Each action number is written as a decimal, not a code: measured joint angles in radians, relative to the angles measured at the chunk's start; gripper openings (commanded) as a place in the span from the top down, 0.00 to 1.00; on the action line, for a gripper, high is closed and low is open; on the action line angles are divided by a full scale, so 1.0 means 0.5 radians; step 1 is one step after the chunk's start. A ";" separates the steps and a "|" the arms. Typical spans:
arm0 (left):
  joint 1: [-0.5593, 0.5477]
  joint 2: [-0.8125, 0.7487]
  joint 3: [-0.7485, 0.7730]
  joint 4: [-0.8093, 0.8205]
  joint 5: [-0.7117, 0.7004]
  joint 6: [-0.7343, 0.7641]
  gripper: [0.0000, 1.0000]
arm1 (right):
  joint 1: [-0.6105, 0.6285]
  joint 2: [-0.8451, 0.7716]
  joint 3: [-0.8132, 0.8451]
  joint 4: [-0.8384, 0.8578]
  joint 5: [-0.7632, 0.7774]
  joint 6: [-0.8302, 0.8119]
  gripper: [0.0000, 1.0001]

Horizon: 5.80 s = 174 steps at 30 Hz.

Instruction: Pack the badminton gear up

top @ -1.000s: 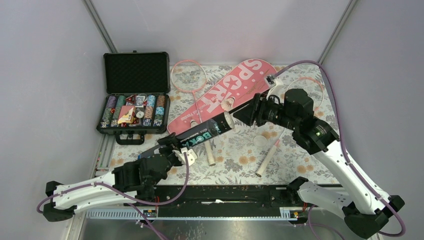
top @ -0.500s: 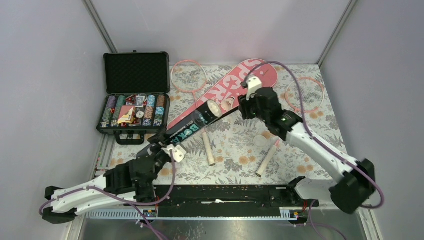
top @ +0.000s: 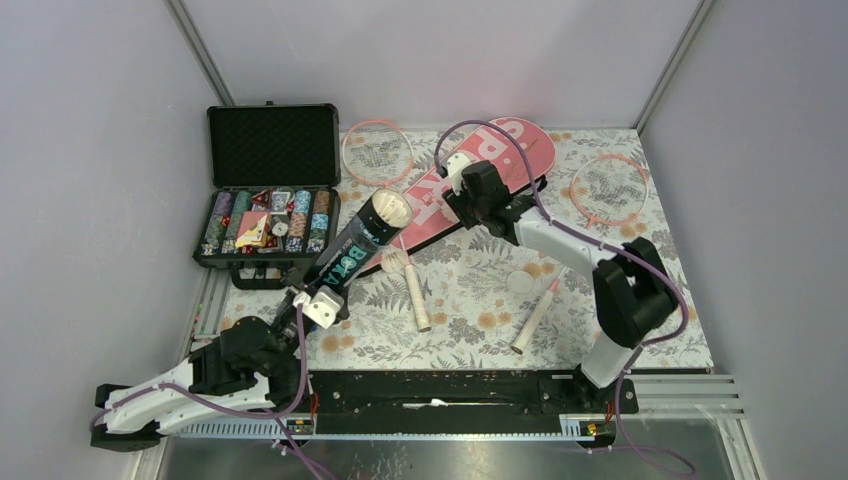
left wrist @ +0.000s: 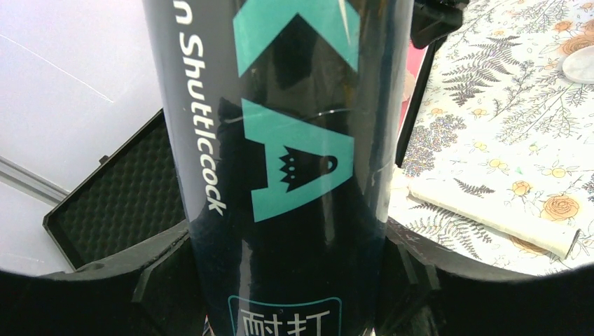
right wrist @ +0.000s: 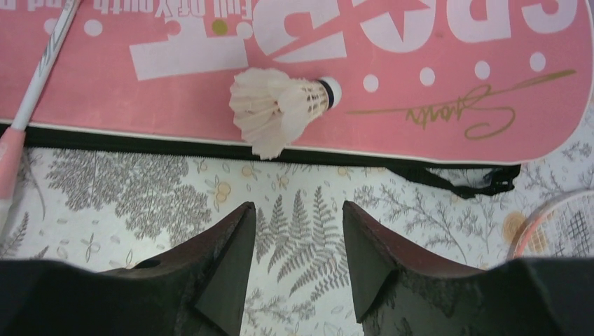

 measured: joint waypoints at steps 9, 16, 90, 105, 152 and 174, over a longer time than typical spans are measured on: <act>0.000 0.015 0.000 0.005 0.011 0.001 0.68 | 0.000 0.415 0.325 0.020 0.015 -0.139 0.44; 0.000 0.041 0.000 0.014 0.011 0.017 0.68 | 0.000 0.683 0.481 0.018 0.057 -0.275 0.46; 0.000 0.538 -0.007 -0.145 0.706 -0.076 0.73 | 0.005 -1.874 0.053 -1.023 -1.427 1.473 1.00; 0.001 0.532 -0.007 -0.180 0.732 -0.083 0.73 | 0.005 -1.661 0.001 -0.952 -1.481 1.562 1.00; 0.024 0.568 -0.008 -0.256 0.628 -0.099 0.73 | 0.069 -1.377 -0.252 -0.657 -1.431 1.848 0.85; 0.002 0.556 -0.008 -0.150 0.763 -0.051 0.73 | 0.082 -1.558 -0.004 -1.070 -1.111 1.527 0.36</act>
